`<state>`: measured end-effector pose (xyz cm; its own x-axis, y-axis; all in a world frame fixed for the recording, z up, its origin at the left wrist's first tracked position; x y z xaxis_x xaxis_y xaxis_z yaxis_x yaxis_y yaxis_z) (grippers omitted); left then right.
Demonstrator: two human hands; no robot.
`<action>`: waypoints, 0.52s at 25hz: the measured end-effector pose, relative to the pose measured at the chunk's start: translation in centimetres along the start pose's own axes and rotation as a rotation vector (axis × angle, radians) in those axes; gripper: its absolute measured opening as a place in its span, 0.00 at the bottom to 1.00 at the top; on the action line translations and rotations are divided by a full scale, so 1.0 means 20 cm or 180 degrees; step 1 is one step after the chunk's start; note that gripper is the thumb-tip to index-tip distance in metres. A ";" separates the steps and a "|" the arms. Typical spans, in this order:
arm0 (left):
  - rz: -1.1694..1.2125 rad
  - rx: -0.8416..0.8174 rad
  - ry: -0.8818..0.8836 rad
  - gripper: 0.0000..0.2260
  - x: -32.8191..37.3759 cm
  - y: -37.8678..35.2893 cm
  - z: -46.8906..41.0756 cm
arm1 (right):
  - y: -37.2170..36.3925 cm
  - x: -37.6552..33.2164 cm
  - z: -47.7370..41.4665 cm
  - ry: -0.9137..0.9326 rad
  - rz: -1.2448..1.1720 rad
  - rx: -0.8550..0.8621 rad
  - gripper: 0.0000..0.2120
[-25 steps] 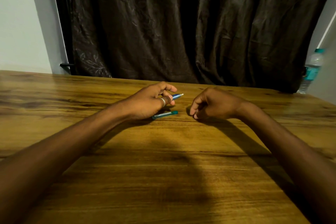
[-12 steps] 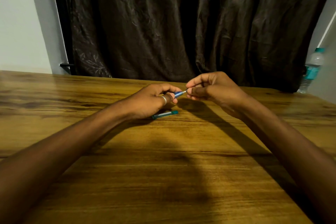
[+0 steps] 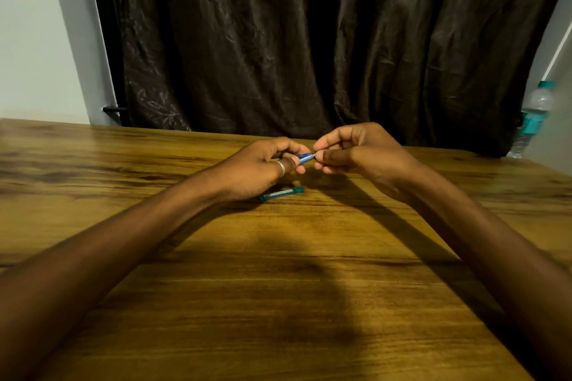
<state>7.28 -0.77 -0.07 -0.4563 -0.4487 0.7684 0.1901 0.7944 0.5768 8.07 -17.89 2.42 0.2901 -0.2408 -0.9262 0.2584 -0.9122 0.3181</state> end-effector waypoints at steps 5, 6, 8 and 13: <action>0.0199 0.0068 0.0010 0.10 0.01 0.00 0.00 | -0.02 0.00 0.01 0.0021 -0.0146 0.0029 0.08; 0.0255 0.0082 0.0024 0.10 0.01 0.00 0.00 | -0.02 0.00 0.01 0.0033 -0.0169 0.0029 0.08; 0.0305 0.0073 0.0076 0.09 0.01 -0.01 0.00 | -0.02 0.00 0.01 0.0043 -0.0214 0.0005 0.08; 0.0518 0.0162 0.0136 0.11 0.04 -0.02 0.00 | -0.03 0.02 0.01 -0.0120 -0.0618 -0.0083 0.11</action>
<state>6.87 -1.49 0.39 -0.3855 -0.3288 0.8622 0.2135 0.8772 0.4300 7.83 -17.48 1.91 0.1979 -0.0740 -0.9774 0.3300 -0.9339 0.1375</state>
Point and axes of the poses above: each hand's wrist, its own z-axis away from the middle knuckle, its own y-axis out of the back of the hand, x = y × z, the point moved 5 cm from there along -z, towards the middle knuckle, and after that the axes turned 4 degrees about -x, right-handed, at the moved point
